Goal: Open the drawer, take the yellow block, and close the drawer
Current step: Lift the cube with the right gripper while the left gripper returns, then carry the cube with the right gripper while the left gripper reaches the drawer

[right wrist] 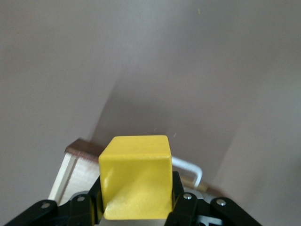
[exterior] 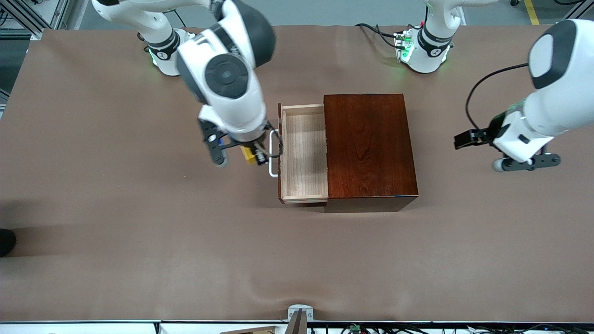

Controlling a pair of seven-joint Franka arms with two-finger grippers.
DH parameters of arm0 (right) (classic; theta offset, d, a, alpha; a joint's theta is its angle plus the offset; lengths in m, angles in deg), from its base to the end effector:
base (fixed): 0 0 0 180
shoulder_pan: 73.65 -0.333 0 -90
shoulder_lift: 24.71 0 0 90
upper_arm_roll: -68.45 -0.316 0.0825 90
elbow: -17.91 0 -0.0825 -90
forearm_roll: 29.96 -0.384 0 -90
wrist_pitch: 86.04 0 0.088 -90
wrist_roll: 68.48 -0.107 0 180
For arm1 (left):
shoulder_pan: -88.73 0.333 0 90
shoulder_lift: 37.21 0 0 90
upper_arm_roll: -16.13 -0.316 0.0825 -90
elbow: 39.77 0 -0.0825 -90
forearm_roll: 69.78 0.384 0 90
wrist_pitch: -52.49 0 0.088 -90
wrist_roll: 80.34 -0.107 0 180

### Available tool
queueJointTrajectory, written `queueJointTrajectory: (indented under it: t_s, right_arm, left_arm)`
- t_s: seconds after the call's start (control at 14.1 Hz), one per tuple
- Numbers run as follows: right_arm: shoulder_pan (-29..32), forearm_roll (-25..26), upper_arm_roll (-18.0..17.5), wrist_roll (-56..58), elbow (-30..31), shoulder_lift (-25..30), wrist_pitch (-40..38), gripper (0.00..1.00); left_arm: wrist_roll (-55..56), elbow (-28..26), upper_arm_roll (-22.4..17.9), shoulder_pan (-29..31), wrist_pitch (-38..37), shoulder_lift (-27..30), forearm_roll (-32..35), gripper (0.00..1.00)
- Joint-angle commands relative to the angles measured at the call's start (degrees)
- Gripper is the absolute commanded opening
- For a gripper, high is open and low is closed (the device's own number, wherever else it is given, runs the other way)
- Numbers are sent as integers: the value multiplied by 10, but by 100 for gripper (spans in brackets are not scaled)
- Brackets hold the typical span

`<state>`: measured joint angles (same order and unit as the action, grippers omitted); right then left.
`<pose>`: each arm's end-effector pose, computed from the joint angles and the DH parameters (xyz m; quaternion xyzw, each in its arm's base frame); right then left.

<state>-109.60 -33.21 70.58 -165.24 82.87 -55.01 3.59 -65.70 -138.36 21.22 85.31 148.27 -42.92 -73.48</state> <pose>0.5725 0.3988 0.4963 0.8522 -0.5206 -0.0376 0.0366 0.5701 -0.0899 0.5059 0.9949 0.0588 -0.0798 0.0206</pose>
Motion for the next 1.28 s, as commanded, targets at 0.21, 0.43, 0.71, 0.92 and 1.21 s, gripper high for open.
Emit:
queueJointTrajectory:
  t_s: [0.21,0.43,0.71,0.92,1.21]
  right_arm:
    - [98,2,-5,245,279,199,77,0]
    - [155,2,-6,398,400,268,137,0]
    - [220,0,-7,570,535,317,226,0]
    - [257,-3,-7,683,645,337,332,0]
    - [302,-6,-6,814,715,309,458,0]
  left_arm:
    - [139,1,2,-71,-2,0,-11,100]
    - [221,2,2,-124,13,-9,-11,100]
    - [366,28,2,-208,62,-46,-10,100]
    - [482,115,1,-278,63,-130,-3,100]
    - [615,216,-4,-360,70,-226,14,100]
